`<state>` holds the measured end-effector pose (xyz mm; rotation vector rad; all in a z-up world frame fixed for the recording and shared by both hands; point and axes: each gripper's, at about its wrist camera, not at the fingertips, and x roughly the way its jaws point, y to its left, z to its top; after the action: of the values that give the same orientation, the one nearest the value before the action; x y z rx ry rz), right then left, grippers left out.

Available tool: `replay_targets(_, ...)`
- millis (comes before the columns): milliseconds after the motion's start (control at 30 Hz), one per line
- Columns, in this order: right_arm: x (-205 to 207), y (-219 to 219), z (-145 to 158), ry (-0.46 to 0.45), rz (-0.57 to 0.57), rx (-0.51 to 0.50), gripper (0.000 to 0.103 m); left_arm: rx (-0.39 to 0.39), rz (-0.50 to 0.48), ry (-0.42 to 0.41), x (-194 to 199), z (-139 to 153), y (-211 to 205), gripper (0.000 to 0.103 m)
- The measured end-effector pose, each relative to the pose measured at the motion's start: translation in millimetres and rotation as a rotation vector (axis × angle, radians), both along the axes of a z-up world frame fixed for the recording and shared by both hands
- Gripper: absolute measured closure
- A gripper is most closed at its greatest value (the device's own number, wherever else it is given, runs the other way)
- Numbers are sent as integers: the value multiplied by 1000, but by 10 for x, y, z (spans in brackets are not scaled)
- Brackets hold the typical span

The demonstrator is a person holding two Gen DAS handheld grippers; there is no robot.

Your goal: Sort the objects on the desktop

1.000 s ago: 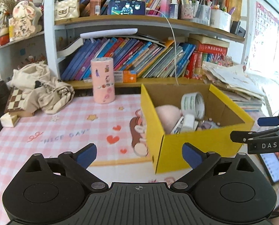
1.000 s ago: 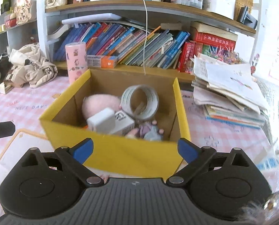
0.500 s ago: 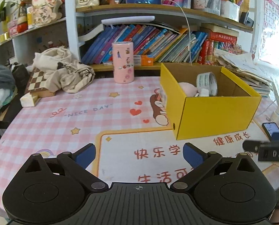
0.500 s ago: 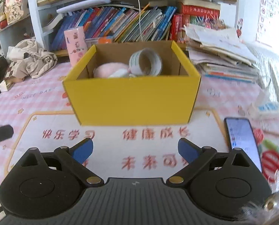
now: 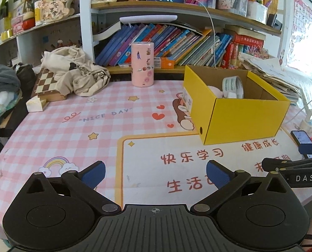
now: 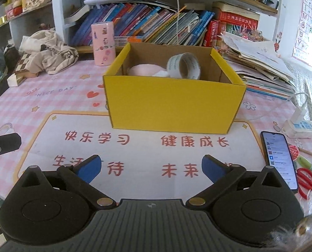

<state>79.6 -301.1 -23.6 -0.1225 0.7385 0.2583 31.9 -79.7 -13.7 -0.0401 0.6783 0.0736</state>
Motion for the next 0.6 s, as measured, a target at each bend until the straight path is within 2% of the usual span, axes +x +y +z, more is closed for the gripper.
replay_targets(600,-57,202,18,-8,31,-29,0,-25,-40,41,-60,-67,110,0)
